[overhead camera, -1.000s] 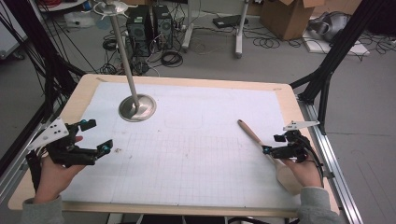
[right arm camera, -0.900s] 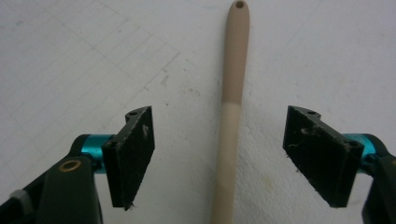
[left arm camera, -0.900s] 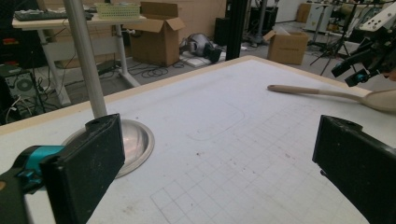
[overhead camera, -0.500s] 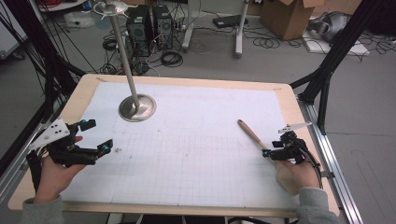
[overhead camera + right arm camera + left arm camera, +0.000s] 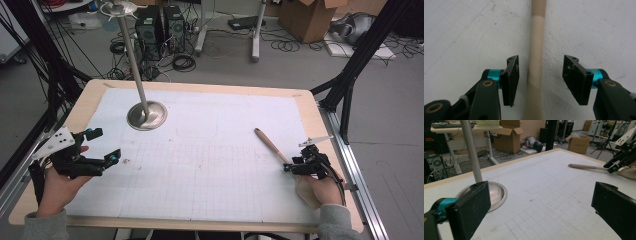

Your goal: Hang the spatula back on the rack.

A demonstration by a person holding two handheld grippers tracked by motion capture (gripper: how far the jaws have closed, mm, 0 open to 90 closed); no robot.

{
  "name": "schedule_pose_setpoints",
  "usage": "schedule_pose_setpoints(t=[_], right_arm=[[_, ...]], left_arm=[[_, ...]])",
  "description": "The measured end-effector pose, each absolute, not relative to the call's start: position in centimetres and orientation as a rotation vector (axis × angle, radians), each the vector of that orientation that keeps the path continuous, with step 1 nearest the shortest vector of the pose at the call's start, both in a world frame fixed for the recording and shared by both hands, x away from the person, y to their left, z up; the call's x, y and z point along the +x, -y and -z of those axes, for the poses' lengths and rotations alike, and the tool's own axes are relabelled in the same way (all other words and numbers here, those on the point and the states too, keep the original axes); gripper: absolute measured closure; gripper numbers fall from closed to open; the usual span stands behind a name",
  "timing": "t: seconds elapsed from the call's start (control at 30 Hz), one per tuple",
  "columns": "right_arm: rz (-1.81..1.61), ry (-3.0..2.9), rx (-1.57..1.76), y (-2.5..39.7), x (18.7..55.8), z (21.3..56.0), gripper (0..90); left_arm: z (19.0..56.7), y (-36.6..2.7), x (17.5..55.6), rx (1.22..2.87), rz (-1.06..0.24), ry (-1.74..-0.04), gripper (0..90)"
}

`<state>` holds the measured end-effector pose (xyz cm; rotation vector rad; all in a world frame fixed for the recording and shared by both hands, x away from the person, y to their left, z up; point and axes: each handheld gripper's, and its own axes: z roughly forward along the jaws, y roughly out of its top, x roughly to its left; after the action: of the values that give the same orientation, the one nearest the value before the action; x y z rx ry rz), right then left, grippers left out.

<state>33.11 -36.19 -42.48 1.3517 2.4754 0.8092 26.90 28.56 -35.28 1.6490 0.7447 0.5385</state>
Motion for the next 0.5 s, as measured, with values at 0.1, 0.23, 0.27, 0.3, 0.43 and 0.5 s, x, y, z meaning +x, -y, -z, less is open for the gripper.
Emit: schedule_pose_setpoints(t=[0.1, 0.23, 0.27, 0.3, 0.43, 0.5], right_arm=[[-0.798, -2.470, 1.348, 36.18, 33.11, 42.54, 47.5], [-0.778, -2.467, 1.346, 36.16, 33.00, 42.58, 52.3], [-0.778, -2.467, 1.346, 36.16, 33.00, 42.58, 52.3], [-0.775, -2.463, 1.356, 36.15, 32.94, 42.57, 53.0], [-0.761, -2.458, 1.351, 36.16, 32.79, 42.58, 57.2], [-0.745, -2.454, 1.344, 36.04, 32.68, 42.57, 59.0]], left_arm=[[35.33, -28.54, 26.95, 1.646, -0.538, -0.747, 2.8], [35.40, -28.56, 27.02, 1.646, -0.535, -0.750, 2.8], [35.41, -28.58, 27.03, 1.647, -0.535, -0.749, 2.8], [35.41, -28.59, 27.04, 1.647, -0.535, -0.750, 2.8], [35.47, -28.59, 27.11, 1.647, -0.525, -0.753, 2.8], [35.49, -28.60, 27.13, 1.652, -0.526, -0.752, 2.8]])
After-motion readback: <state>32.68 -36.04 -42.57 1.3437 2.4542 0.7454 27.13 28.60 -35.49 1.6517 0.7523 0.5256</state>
